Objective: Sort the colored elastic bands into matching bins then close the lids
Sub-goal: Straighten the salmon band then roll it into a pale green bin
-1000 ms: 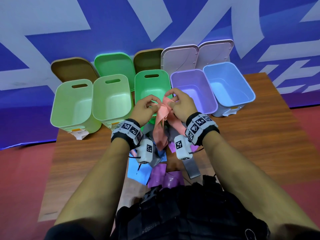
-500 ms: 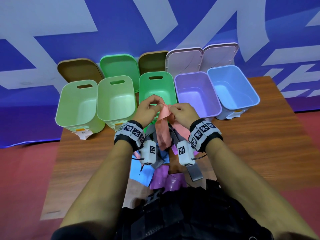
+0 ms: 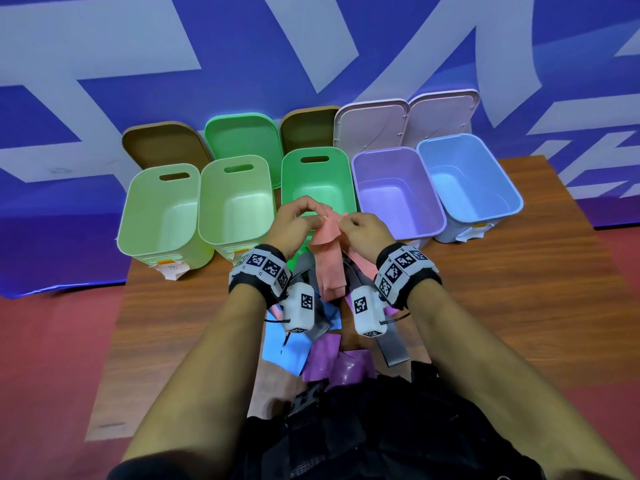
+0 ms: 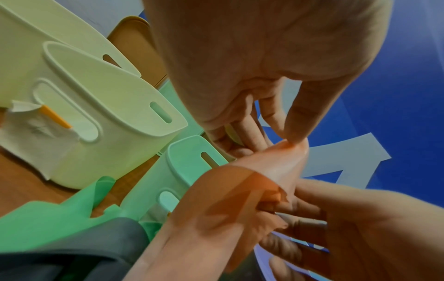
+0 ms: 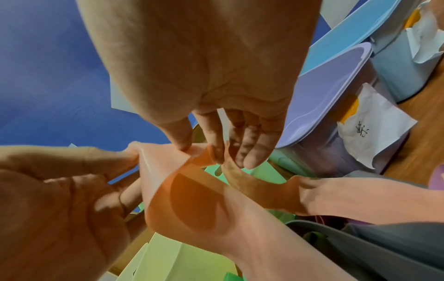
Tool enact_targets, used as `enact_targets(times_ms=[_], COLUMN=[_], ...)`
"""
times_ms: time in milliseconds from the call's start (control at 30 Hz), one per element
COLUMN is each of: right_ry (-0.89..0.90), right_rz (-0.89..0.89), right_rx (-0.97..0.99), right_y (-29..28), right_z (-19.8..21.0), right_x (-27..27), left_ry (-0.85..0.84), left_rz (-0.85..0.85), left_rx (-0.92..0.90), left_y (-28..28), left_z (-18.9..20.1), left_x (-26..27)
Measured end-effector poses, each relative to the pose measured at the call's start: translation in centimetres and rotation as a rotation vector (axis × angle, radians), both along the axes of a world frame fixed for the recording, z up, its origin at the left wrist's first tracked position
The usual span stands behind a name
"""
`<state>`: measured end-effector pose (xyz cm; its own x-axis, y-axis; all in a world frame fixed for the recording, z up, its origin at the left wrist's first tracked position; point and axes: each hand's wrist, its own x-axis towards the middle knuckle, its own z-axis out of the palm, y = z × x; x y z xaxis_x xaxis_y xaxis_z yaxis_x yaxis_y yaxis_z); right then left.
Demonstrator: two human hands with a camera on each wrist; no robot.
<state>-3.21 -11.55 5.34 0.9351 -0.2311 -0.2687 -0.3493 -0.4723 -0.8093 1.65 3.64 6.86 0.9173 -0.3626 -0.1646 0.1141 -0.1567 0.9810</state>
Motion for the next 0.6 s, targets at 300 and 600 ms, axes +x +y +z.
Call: enact_targets(times_ms=[300, 600], right_ry=[-0.106, -0.203], right_rz=[-0.021, -0.025], right_rx=[-0.031, 0.006], right_y=[0.0, 0.3], right_z=[-0.2, 0.3], right_x=[0.0, -0.6], left_ry=[-0.042, -0.029], left_rz=[0.066, 0.104], left_rx=[0.045, 0.104], left_y=[0.1, 0.4], left_z=[-1.1, -2.7], left_x=[-0.1, -0.7])
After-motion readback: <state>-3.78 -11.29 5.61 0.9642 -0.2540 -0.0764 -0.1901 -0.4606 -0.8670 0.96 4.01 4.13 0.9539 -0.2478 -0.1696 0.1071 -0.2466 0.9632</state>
